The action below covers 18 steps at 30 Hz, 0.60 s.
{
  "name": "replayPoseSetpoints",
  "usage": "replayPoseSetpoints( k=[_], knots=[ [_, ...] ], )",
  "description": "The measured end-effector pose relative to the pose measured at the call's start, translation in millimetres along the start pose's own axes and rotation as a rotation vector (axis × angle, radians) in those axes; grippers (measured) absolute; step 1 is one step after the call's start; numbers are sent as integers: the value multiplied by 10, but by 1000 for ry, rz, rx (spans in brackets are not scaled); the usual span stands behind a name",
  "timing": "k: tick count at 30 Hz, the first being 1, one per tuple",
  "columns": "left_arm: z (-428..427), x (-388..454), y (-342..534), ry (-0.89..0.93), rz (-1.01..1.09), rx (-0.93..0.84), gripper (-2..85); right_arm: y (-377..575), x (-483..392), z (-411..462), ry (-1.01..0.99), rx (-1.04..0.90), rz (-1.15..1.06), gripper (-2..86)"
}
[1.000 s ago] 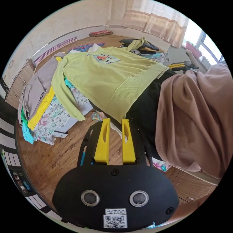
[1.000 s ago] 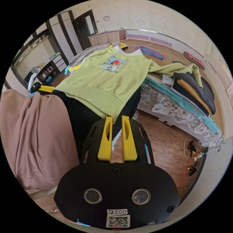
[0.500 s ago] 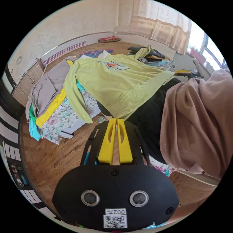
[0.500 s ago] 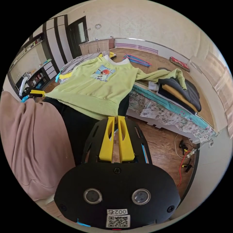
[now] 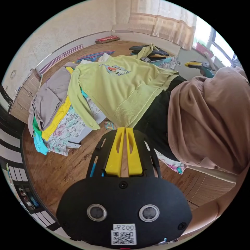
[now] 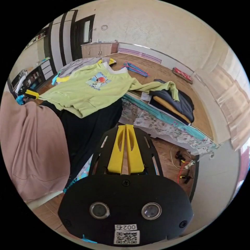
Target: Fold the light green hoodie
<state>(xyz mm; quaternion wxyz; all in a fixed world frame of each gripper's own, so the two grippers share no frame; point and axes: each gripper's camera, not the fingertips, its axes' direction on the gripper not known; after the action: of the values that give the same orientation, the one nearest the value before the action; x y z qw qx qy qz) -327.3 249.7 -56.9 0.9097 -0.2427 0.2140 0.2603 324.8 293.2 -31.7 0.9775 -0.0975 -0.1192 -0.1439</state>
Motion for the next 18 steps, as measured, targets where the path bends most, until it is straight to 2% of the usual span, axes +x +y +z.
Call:
replayPoseSetpoints(
  k=[5,9,18],
  knots=[
    [136,29,-86,8,22,-49,-10,-181,-307,160,-124,1,-88,7],
    [197,16,-80,9,7,-53,-10,-333,-629,278,-235,-3,-165,60],
    [230,-25,-48,16,-16,-39,-10,-488,-1011,360,-156,-25,-236,77]
  ],
)
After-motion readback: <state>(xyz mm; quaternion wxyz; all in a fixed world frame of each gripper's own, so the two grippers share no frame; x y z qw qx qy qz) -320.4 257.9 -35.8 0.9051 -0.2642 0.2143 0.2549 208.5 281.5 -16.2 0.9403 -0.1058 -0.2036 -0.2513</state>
